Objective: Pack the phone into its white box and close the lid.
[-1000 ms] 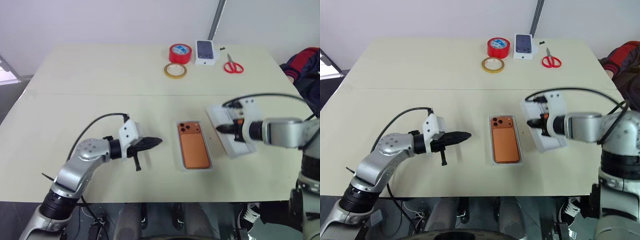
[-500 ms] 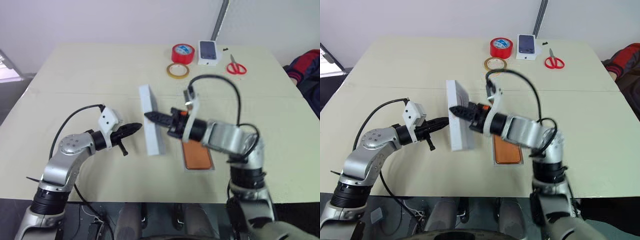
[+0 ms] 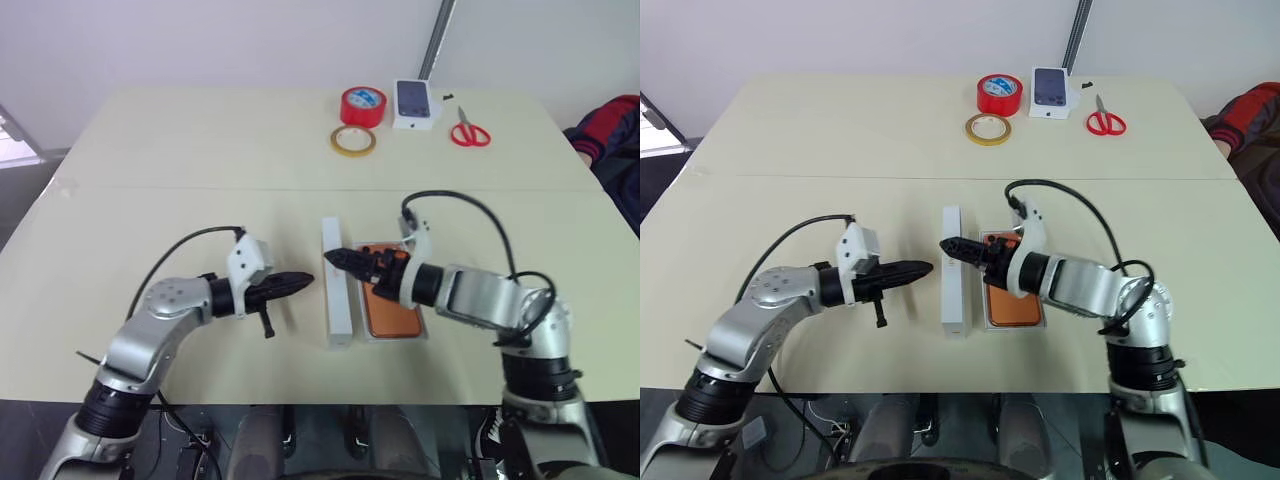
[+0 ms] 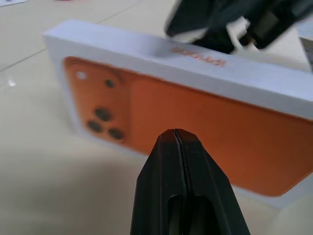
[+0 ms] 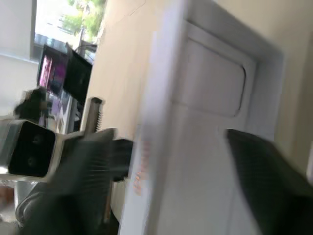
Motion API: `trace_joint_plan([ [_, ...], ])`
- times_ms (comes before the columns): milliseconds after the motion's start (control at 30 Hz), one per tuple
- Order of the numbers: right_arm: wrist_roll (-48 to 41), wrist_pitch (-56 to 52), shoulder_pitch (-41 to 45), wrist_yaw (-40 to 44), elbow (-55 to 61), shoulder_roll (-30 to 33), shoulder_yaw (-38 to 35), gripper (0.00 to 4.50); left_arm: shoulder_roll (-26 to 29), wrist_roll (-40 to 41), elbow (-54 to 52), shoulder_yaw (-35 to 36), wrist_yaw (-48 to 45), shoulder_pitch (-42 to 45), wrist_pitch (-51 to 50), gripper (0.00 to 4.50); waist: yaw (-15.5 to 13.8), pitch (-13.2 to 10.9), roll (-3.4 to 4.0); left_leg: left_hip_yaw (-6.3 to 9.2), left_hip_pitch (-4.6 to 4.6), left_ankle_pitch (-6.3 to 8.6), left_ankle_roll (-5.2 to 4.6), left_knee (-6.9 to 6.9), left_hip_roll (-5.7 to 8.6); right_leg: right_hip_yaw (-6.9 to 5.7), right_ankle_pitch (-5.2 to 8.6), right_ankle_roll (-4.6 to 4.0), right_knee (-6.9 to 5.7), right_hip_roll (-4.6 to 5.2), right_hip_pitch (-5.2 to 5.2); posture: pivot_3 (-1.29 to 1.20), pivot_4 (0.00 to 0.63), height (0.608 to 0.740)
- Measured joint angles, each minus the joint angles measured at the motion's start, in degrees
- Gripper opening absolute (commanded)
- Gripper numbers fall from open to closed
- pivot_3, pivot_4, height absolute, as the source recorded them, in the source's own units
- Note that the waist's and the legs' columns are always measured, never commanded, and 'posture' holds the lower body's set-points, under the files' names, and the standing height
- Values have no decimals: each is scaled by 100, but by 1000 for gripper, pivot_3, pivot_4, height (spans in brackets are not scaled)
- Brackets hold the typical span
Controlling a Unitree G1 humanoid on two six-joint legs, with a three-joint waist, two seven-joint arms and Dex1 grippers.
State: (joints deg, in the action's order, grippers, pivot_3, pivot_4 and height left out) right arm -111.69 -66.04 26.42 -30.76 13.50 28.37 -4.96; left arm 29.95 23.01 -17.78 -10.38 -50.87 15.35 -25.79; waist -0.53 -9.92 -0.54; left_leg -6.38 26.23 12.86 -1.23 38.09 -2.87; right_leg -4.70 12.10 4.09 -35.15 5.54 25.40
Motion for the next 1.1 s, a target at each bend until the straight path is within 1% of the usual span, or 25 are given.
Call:
trace_joint_plan([
  [100, 36, -240, 385, 399, -15, 1024, 33, 4436, -247, -127, 183, -250, 38, 245, 1, 0, -21, -2, 3, 2, 2, 0, -1, -1, 3, -1, 2, 1, 3, 1, 0, 0, 150, 736],
  [133, 203, -375, 480, 584, -22, 1430, 45, 4436, -350, -187, 289, -342, 58, 346, 2, 0, -27, -2, 2, 4, 5, 0, -1, -1, 3, -3, 2, 2, 3, 1, 1, 0, 150, 736],
  [167, 409, -467, 555, 748, -32, 1702, 60, 4436, -423, -258, 366, -439, 78, 427, 3, 0, -21, -1, 2, 4, 5, 0, -1, -1, 3, -2, 2, 2, 4, 1, 1, 0, 150, 736],
  [233, 987, -538, 623, 1148, -40, 1983, 122, 4436, -602, -390, 493, -611, 116, 582, 6, 0, -14, 0, 0, 3, 4, 0, -1, 0, 3, -3, 2, 2, 4, 0, 1, 0, 150, 736],
  [267, 1459, -561, 642, 1458, -18, 2136, 249, 3931, -722, -452, 560, -710, 136, 650, 21, 0, -13, 0, 3, 1, 4, -1, -2, 1, 3, -2, 1, 2, 2, 0, 1, 0, 150, 736],
  [300, 1887, -570, 662, 1745, -2, 2271, 371, 3561, -811, -513, 601, -793, 149, 689, 34, 0, -13, 0, 3, 2, 5, -1, -2, 1, 3, -3, 1, 3, 2, -1, 3, 0, 150, 736],
  [367, 2638, -556, 716, 2315, 37, 2485, 517, 2568, -882, -594, 662, -913, 165, 699, 39, 0, -9, 0, 4, 2, 5, -1, -2, 1, 3, -2, 1, 3, 0, -1, 5, 0, 150, 736],
  [433, 3199, -469, 739, 2806, 91, 2626, 621, 1438, -897, -625, 689, -910, 194, 699, 39, 0, -15, 0, 4, 4, 5, -1, -2, 1, 2, -3, 1, 4, -1, -4, 5, 0, 150, 736],
  [467, 3635, -379, 746, 3144, 181, 2770, 778, 986, -905, -622, 688, -891, 229, 697, 39, 0, -18, 0, 4, 5, 5, -1, -2, 2, 1, -3, 1, 4, -2, -4, 5, 0, 150, 736],
  [500, 4040, -283, 747, 3458, 281, 2935, 950, 431, -927, -615, 687, -861, 262, 688, 33, 0, -18, -1, 5, 5, 5, -1, -2, 2, 0, -3, 2, 3, -2, -4, 6, 0, 150, 736],
  [533, 4484, -120, 747, 3796, 389, 3084, 1137, 13, -937, -601, 681, -807, 305, 672, 20, 0, -19, -1, 4, 5, 5, -1, -2, 2, 1, -4, 2, 3, -1, -3, 6, 0, 150, 736],
  [633, 5776, 482, 704, 4654, 755, 3539, 1718, 13, -892, -474, 562, -442, 483, 593, -133, 0, -14, -1, 5, 6, 6, -1, -1, 3, 2, -3, 3, 4, 0, 0, 9, 0, 150, 736],
  [733, 6823, 1069, 468, 5355, 997, 3842, 2119, 13, -623, -367, 390, -92, 599, 509, -388, 0, -13, -1, 4, 6, 6, 0, 0, 2, 2, -4, 4, 5, 1, 0, 10, 0, 150, 736],
  [767, 7041, 1211, 374, 5567, 1037, 3855, 2184, 13, -514, -354, 338, -2, 604, 473, -480, 0, -13, -1, 5, 6, 6, 0, 0, 2, 2, -4, 4, 5, 1, 0, 10, 0, 150, 736],
  [867, 7426, 1438, 166, 6100, 1198, 3838, 2228, 13, -81, -360, 126, 32, 505, 326, -688, 0, -11, -2, 5, 4, 6, 0, 0, 2, 2, -4, 3, 5, 1, 0, 10, 0, 150, 736],
  [967, 7725, 1521, 88, 6392, 1227, 3776, 2223, 13, 212, -414, 72, -121, 324, 270, -755, 0, -22, -2, 5, 5, 6, 0, 1, 3, 3, -5, 3, 3, 1, 1, 10, 0, 150, 736],
  [1100, 7965, 1519, 18, 6697, 1289, 3669, 2220, 13, 189, -545, 73, -491, 228, 288, -766, 0, -29, -2, 4, 4, 8, 0, 2, 5, 8, -5, 4, 3, 5, 8, 8, 0, 150, 736],
])
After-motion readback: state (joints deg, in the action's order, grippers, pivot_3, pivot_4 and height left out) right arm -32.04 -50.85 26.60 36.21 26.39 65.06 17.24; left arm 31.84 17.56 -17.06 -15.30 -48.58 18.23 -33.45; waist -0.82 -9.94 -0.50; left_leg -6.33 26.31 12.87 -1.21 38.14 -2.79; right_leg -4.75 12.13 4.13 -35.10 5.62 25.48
